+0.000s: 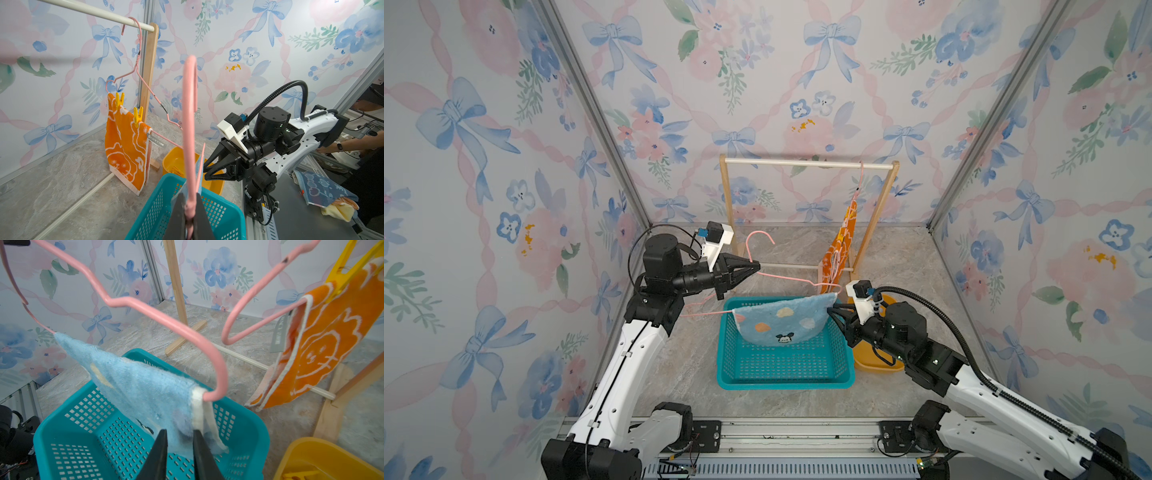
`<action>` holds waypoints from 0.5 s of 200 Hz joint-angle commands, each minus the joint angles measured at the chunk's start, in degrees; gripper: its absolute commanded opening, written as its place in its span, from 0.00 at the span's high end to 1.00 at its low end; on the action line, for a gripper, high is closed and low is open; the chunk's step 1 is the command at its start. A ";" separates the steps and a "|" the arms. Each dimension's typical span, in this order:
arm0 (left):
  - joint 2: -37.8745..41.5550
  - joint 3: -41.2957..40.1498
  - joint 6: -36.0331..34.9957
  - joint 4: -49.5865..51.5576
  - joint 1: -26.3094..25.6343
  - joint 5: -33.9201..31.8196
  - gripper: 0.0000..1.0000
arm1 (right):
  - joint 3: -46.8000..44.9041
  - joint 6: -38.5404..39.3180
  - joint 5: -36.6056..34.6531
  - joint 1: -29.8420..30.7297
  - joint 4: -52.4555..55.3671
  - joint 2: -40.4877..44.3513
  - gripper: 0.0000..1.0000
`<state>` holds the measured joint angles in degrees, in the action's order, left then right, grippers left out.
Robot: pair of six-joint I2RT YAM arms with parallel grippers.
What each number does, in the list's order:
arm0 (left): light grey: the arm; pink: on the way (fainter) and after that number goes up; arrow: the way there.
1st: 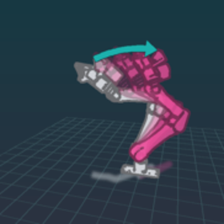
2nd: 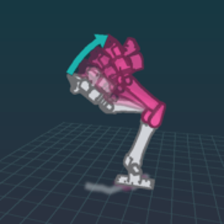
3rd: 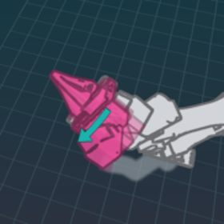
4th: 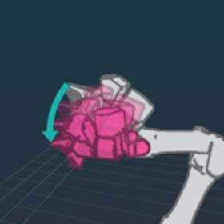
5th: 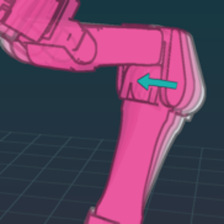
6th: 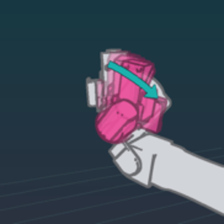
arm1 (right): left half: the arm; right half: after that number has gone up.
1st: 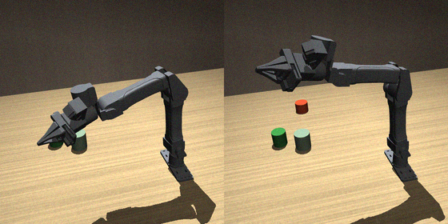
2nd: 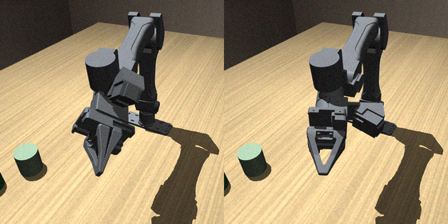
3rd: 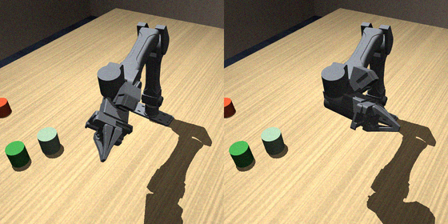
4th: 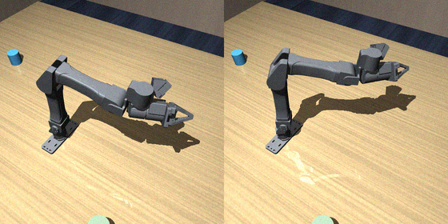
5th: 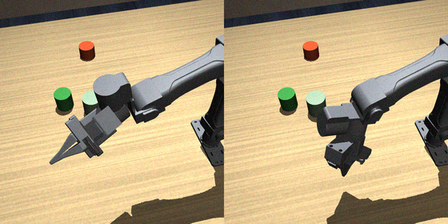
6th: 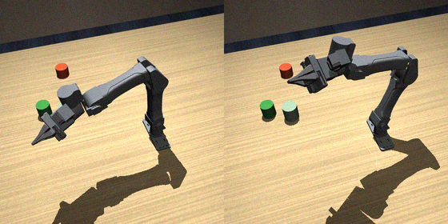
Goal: Remove the clothespins securing towels to the hanger
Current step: Remove the towel from the hanger.
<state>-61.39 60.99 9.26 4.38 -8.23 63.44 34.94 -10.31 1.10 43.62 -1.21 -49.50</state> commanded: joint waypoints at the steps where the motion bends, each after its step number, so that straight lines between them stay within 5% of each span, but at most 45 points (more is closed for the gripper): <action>1: 1.09 0.61 -0.03 -1.06 -0.21 0.03 1.00 | 2.71 0.41 0.22 0.73 -2.61 -0.95 0.78; 100: 0.83 0.71 -0.02 -1.04 -0.20 0.11 1.00 | 5.11 1.18 -4.05 0.77 1.17 -1.34 0.80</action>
<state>-61.39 60.99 9.26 4.38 -8.23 63.44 37.82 -9.82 -1.08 43.68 -0.93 -50.61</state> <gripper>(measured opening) 0.073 0.180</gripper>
